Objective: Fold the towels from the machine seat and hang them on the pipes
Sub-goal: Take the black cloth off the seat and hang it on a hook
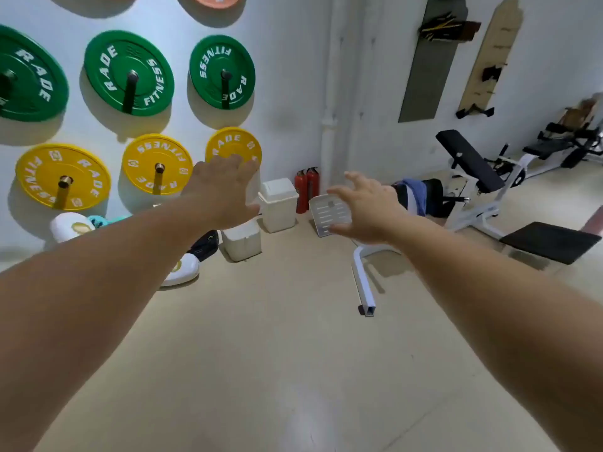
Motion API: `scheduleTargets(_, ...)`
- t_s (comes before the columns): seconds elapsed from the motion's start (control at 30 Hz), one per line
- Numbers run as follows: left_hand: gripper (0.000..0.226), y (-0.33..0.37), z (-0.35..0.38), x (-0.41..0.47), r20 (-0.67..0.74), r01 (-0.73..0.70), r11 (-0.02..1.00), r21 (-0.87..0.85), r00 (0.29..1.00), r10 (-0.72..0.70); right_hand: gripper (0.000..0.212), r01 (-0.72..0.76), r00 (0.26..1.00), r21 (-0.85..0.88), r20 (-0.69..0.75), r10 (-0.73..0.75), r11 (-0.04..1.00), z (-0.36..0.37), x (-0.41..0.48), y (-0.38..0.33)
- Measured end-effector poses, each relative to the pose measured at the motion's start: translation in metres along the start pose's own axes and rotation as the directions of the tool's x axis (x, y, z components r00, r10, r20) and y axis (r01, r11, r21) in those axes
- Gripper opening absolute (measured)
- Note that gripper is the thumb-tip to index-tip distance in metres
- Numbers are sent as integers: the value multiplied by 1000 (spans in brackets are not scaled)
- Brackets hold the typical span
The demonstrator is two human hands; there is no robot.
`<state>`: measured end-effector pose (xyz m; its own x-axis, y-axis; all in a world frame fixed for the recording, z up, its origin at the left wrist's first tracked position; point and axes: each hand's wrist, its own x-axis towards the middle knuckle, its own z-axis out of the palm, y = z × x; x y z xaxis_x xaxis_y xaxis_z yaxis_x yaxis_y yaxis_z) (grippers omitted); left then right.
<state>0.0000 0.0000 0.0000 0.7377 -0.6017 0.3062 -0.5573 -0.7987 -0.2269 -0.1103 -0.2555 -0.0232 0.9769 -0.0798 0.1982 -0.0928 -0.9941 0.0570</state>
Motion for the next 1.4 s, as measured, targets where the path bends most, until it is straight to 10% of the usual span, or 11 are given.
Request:
scheduleTargets(0.47, 77, -27, 141, 194, 179, -70, 966, -249, 977, 117, 78, -299, 941, 82, 191, 280, 951, 101, 147, 48)
scheduleTargets(1.4, 79, 254, 373, 704, 362, -116, 898, -424, 887, 286, 72, -543, 806, 260, 429, 408, 799, 306, 462, 510)
